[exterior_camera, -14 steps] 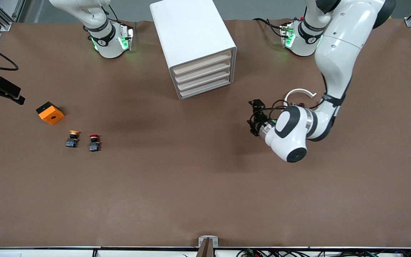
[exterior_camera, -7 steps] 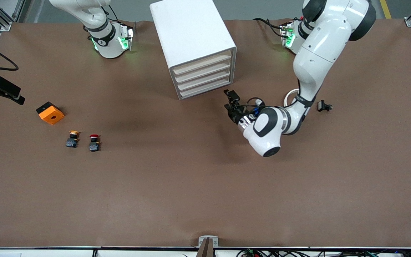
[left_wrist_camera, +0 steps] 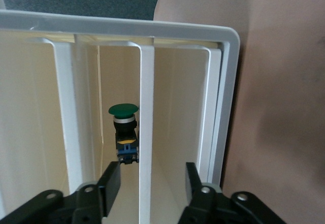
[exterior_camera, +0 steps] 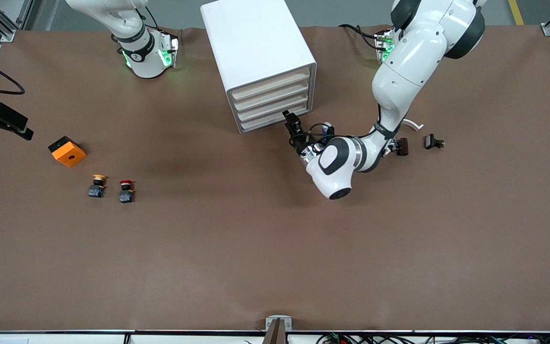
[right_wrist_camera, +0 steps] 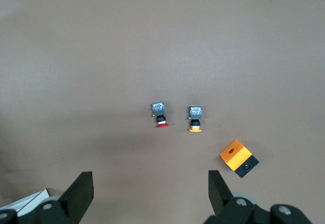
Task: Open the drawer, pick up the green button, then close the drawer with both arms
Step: 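Grasp the drawer handle with the left gripper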
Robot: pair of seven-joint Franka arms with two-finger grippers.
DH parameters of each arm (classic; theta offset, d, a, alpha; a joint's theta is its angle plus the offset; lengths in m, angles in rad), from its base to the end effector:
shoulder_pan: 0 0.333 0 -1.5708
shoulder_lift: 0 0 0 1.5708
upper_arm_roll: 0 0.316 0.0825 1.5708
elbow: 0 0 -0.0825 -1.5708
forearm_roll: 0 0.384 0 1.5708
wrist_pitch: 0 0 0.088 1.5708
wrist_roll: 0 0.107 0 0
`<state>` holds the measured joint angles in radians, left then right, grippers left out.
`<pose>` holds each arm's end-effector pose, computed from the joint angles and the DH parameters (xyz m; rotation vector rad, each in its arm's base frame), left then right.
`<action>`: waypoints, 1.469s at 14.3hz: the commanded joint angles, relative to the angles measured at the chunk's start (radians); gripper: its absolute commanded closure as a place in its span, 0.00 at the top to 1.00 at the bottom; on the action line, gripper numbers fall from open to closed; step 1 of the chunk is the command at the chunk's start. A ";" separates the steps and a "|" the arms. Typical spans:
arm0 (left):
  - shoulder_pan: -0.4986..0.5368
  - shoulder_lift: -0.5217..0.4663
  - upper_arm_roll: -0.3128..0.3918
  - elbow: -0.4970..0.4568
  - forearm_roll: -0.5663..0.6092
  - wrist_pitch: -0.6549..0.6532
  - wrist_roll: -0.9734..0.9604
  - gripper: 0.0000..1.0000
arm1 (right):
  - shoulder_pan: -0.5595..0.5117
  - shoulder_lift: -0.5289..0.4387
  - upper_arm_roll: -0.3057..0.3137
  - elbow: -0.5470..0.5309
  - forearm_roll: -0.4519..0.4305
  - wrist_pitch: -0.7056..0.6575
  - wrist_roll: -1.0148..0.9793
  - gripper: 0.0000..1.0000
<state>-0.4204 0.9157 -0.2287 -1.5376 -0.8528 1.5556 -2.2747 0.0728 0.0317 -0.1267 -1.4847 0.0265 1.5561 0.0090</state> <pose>0.4535 -0.4269 0.1300 -1.0773 -1.7840 1.3214 0.5629 -0.0262 0.6462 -3.1179 0.0964 -0.0631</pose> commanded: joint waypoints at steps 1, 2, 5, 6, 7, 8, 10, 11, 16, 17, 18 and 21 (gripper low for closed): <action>-0.041 0.015 0.008 0.022 -0.022 -0.017 0.007 0.53 | -0.016 -0.019 0.015 -0.012 -0.014 0.002 -0.003 1.00; -0.041 0.019 0.008 0.022 -0.025 -0.017 0.011 0.48 | -0.015 -0.019 0.015 -0.012 -0.014 0.002 -0.003 1.00; -0.072 0.017 0.006 0.022 -0.031 -0.019 0.012 0.45 | -0.016 -0.019 0.015 -0.011 -0.014 0.002 -0.003 1.00; -0.075 0.019 0.006 0.024 -0.029 -0.019 0.014 0.38 | -0.015 -0.019 0.015 -0.012 -0.014 0.002 -0.003 1.00; -0.080 0.019 0.006 0.024 -0.032 -0.019 0.021 0.23 | -0.015 -0.019 0.015 -0.011 -0.014 0.002 -0.003 1.00; -0.080 0.017 0.006 0.024 -0.034 -0.019 0.032 0.16 | -0.016 -0.019 0.015 -0.012 -0.016 0.002 -0.003 1.00; -0.081 0.019 0.006 0.024 -0.032 -0.019 0.034 0.02 | -0.016 -0.019 0.015 -0.012 -0.016 0.002 -0.003 1.00; -0.083 0.019 0.006 0.024 -0.032 -0.019 0.034 0.00 | -0.015 -0.019 0.015 -0.012 -0.016 0.002 -0.003 1.00; -0.077 0.019 0.014 0.027 -0.028 -0.017 0.034 0.00 | -0.011 -0.019 0.016 -0.011 -0.017 0.002 0.006 1.00; -0.072 0.019 0.018 0.028 -0.028 -0.012 0.034 0.00 | -0.010 -0.018 0.016 -0.011 -0.017 0.001 0.009 1.00; -0.069 0.019 0.023 0.028 -0.026 -0.006 0.031 0.00 | -0.021 -0.018 0.012 0.001 -0.016 -0.001 0.008 1.00; -0.064 0.017 0.064 0.036 -0.026 0.006 0.035 0.00 | -0.036 -0.016 0.019 0.012 -0.011 -0.008 0.011 1.00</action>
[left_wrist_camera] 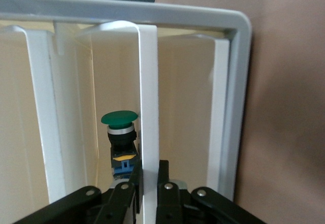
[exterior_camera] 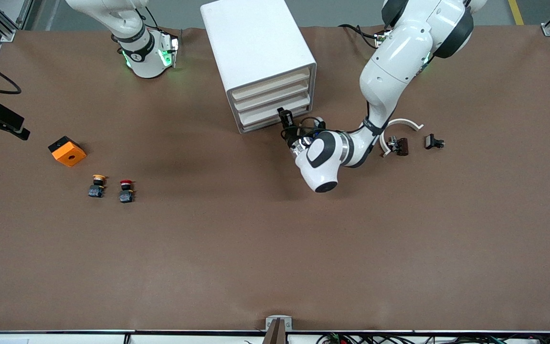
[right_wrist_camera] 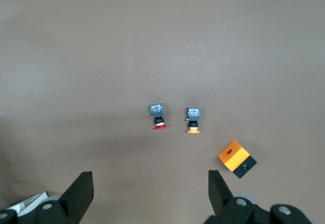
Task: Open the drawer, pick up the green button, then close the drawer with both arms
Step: 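Pull the drawer open with the left gripper while the right gripper reaches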
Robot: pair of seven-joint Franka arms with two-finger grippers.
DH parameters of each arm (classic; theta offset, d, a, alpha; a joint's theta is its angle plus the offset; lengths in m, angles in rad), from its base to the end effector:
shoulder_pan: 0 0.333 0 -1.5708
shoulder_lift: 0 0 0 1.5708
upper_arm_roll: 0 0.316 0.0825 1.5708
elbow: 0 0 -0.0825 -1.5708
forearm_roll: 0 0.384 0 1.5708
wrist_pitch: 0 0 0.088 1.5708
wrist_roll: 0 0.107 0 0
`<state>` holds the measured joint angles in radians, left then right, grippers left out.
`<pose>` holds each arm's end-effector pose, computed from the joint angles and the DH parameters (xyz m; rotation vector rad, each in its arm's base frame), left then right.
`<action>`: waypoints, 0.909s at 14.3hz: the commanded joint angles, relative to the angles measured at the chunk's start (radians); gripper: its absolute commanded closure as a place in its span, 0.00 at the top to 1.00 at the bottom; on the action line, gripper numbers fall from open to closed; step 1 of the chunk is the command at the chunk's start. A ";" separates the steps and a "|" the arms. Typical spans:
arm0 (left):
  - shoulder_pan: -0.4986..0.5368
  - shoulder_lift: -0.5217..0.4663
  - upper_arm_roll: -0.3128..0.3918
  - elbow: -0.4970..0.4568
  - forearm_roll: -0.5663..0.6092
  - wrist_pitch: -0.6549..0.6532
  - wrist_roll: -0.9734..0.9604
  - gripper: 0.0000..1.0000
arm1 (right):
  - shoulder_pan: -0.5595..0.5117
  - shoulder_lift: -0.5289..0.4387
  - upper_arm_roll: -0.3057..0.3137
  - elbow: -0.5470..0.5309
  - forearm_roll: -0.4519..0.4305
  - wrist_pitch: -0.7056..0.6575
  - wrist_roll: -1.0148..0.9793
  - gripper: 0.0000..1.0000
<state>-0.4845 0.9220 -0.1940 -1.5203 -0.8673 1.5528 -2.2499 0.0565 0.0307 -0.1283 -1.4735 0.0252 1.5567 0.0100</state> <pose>0.4416 -0.4443 0.1273 -1.1299 -1.7656 1.3027 0.5621 -0.0364 0.6521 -3.1183 0.1258 -0.0833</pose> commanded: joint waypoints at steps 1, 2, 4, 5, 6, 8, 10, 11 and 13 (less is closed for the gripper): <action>0.000 0.008 0.056 0.028 -0.013 0.010 0.009 0.00 | -0.017 -0.015 0.022 0.001 -0.010 -0.009 0.008 1.00; 0.001 0.009 0.073 0.046 -0.015 0.010 0.004 0.00 | -0.014 -0.014 0.024 0.001 -0.007 -0.007 0.010 1.00; 0.006 0.009 0.100 0.061 -0.015 0.010 0.007 0.00 | -0.004 -0.012 0.024 0.001 -0.007 -0.007 0.010 1.00; 0.018 0.009 0.105 0.063 -0.015 0.010 0.010 0.00 | 0.009 -0.011 0.025 0.001 -0.007 -0.007 0.010 1.00; 0.033 0.009 0.105 0.072 -0.015 0.012 0.010 0.00 | 0.026 -0.006 0.026 -0.002 -0.005 -0.004 0.010 1.00; 0.070 0.011 0.105 0.083 -0.015 0.012 0.012 0.00 | 0.058 0.006 0.024 -0.005 -0.008 -0.009 0.011 1.00; 0.084 0.011 0.107 0.103 -0.012 0.012 0.012 0.00 | 0.089 0.018 0.024 -0.005 -0.007 -0.009 0.033 1.00; 0.093 0.011 0.114 0.109 -0.012 0.013 0.013 0.00 | 0.121 0.024 0.025 -0.005 -0.008 -0.007 0.104 1.00; 0.098 0.011 0.123 0.124 -0.007 0.015 0.029 0.00 | 0.205 0.028 0.024 -0.005 -0.010 -0.010 0.278 1.00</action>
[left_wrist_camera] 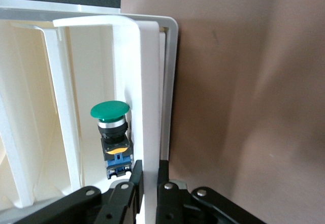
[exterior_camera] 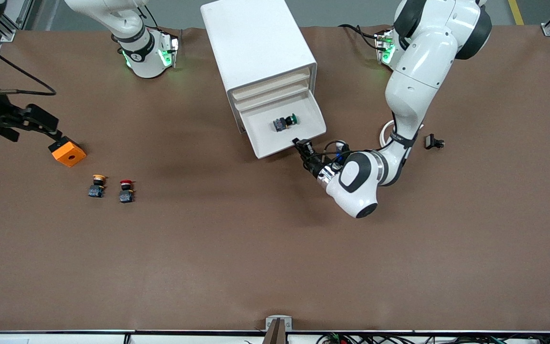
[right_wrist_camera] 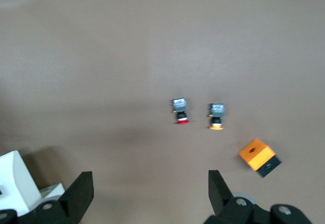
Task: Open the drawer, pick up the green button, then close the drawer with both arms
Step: 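Pull the drawer open with the left gripper while the right gripper reaches, then reach the right gripper into the drawer while the left gripper withdraws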
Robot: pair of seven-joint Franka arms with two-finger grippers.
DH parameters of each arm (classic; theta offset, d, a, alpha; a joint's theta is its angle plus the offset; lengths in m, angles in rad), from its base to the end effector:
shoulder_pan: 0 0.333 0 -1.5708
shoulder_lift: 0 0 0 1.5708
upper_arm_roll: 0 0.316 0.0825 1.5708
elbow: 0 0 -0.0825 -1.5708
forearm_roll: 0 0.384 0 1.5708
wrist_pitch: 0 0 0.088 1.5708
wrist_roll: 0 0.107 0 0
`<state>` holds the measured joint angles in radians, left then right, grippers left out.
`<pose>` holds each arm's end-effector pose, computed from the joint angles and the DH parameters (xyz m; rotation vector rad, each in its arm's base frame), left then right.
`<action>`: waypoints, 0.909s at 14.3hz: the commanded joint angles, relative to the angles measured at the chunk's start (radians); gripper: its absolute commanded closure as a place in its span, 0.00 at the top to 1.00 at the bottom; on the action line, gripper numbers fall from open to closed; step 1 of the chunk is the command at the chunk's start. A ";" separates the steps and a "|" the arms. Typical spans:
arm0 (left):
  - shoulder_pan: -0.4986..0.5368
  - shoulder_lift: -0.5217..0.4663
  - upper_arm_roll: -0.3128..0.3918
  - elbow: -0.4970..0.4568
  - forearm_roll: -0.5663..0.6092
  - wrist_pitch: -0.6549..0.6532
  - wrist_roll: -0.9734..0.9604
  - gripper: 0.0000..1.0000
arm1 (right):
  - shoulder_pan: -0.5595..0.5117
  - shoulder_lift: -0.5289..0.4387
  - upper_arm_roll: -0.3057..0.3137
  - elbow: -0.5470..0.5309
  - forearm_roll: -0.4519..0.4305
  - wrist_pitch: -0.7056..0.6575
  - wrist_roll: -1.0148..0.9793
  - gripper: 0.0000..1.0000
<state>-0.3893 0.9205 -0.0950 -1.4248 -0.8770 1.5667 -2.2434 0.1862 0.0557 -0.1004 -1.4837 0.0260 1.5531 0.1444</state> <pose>0.5430 -0.3677 0.1470 -1.0872 -2.0052 1.3439 0.5681 0.0535 0.6328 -3.1183 0.0901 -0.0180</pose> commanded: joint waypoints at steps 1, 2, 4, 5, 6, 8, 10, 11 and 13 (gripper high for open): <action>0.003 0.012 0.038 0.029 0.001 0.007 0.028 0.00 | 0.122 0.004 -0.004 0.002 -0.012 -0.007 0.232 1.00; 0.003 0.009 0.046 0.030 0.001 0.012 0.036 0.00 | 0.163 0.007 -0.004 0.000 -0.012 -0.007 0.344 1.00; 0.013 0.003 0.052 0.039 0.003 0.010 0.044 0.38 | 0.249 0.026 -0.002 0.002 -0.006 -0.005 0.540 1.00; 0.017 0.001 0.052 0.046 0.007 0.010 0.044 0.84 | 0.303 0.036 -0.002 0.002 -0.006 -0.001 0.649 1.00; 0.018 -0.003 0.057 0.053 0.009 0.003 0.041 1.00 | 0.350 0.050 -0.002 0.002 -0.006 0.007 0.752 1.00; 0.020 -0.008 0.084 0.081 0.009 -0.005 0.041 1.00 | 0.441 0.085 -0.002 0.005 -0.006 0.037 0.944 1.00; 0.020 -0.017 0.119 0.121 0.018 -0.008 0.041 1.00 | 0.505 0.128 -0.002 0.005 -0.003 0.082 1.116 1.00; 0.018 -0.018 0.133 0.139 0.039 -0.008 0.042 1.00 | 0.541 0.153 -0.002 0.005 -0.001 0.105 1.200 1.00; 0.017 -0.034 0.149 0.197 0.169 -0.008 0.069 1.00 | 0.599 0.205 -0.002 0.005 -0.001 0.156 1.378 1.00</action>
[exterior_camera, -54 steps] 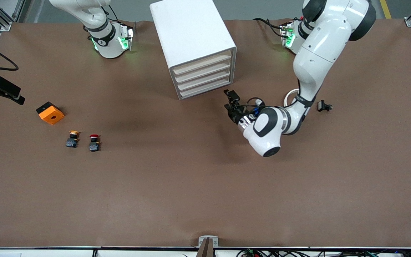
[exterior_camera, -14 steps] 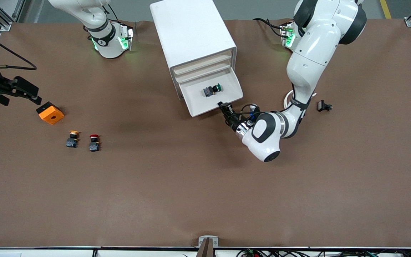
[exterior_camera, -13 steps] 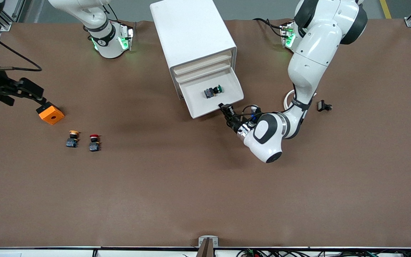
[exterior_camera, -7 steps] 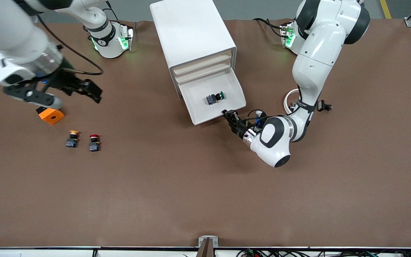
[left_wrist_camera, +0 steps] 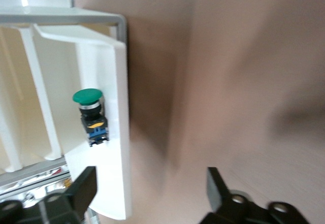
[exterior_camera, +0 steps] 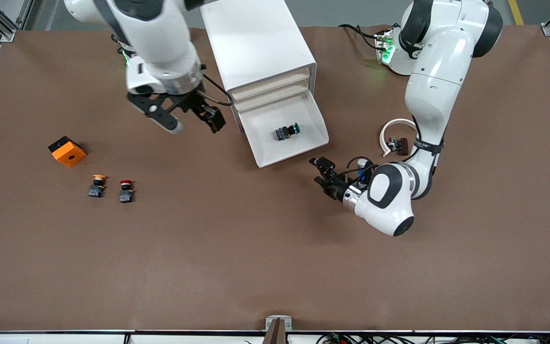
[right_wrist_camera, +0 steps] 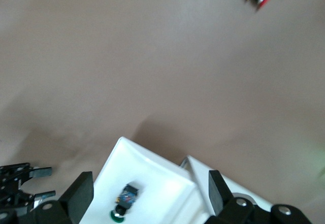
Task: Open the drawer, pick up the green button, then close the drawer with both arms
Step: 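Reach the right gripper into the drawer while the left gripper withdraws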
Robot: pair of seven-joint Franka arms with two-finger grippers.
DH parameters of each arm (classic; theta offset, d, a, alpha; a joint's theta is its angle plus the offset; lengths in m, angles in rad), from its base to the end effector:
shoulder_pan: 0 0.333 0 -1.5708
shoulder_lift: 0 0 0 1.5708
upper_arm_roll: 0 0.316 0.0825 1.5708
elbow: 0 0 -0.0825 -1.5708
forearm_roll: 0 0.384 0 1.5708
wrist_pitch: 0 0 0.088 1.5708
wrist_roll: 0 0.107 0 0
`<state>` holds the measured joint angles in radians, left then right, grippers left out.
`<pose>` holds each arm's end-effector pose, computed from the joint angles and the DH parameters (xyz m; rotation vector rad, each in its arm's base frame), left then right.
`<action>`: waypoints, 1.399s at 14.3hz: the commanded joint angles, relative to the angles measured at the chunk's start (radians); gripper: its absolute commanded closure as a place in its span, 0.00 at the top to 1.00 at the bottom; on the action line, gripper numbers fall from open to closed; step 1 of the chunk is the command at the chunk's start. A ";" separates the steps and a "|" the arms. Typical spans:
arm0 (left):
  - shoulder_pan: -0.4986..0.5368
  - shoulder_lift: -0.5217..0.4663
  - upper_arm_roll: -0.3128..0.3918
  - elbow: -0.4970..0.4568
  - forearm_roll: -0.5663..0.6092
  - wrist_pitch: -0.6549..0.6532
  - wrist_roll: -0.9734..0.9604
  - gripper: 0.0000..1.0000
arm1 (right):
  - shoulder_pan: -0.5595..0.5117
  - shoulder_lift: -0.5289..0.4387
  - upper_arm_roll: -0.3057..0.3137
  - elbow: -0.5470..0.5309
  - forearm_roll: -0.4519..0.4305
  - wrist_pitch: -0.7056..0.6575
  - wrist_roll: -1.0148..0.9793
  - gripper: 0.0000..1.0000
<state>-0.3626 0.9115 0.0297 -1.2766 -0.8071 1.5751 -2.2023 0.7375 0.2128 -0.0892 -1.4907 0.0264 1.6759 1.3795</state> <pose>0.6252 -0.3026 0.1934 -1.2269 -2.2307 1.2260 0.4925 0.3829 0.5465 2.9155 -1.1184 -0.0319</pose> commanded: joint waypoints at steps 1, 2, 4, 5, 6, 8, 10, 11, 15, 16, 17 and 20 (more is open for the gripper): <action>-0.018 -0.045 0.024 0.059 0.197 -0.012 0.073 1.00 | 0.068 0.069 -0.014 0.012 -0.002 0.050 0.198 1.00; -0.019 -0.060 0.024 0.059 0.288 -0.009 0.107 1.00 | 0.086 0.095 -0.014 0.012 0.000 0.067 0.249 1.00; -0.003 -0.068 0.024 0.059 0.414 -0.009 0.166 1.00 | 0.108 0.146 -0.014 0.012 0.025 0.102 0.335 1.00; 0.007 -0.075 0.036 0.059 0.448 -0.009 0.196 1.00 | 0.114 0.169 -0.014 0.012 0.061 0.122 0.354 1.00; 0.011 -0.088 0.048 0.059 0.482 -0.009 0.231 1.00 | 0.120 0.187 -0.014 0.010 0.096 0.140 0.355 1.00; 0.010 -0.115 0.076 0.059 0.572 -0.007 0.371 1.00 | 0.134 0.230 -0.014 0.010 0.147 0.160 0.355 1.00; 0.014 -0.175 0.098 0.056 0.640 -0.006 0.563 1.00 | 0.154 0.269 -0.014 0.012 0.168 0.166 0.354 1.00; 0.024 -0.193 0.110 0.056 0.652 -0.007 0.660 1.00 | 0.163 0.284 -0.014 0.012 0.171 0.169 0.349 1.00; 0.059 -0.287 0.116 0.049 0.752 -0.006 0.964 1.00 | 0.213 0.344 -0.012 0.012 0.170 0.212 0.322 1.00; 0.071 -0.311 0.116 0.049 0.769 -0.007 1.019 1.00 | 0.221 0.361 -0.012 0.010 0.171 0.225 0.285 1.00; 0.089 -0.327 0.116 0.048 0.770 -0.006 1.068 1.00 | 0.227 0.375 -0.012 0.010 0.171 0.234 0.258 1.00; 0.111 -0.379 0.115 0.033 0.770 -0.006 1.246 1.00 | 0.237 0.404 -0.011 0.009 0.171 0.251 0.247 1.00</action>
<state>-0.2552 0.5794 0.1440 -1.2056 -0.0555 1.5694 -1.0551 0.9637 0.5959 -0.0894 -1.4917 0.1806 1.9194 1.6538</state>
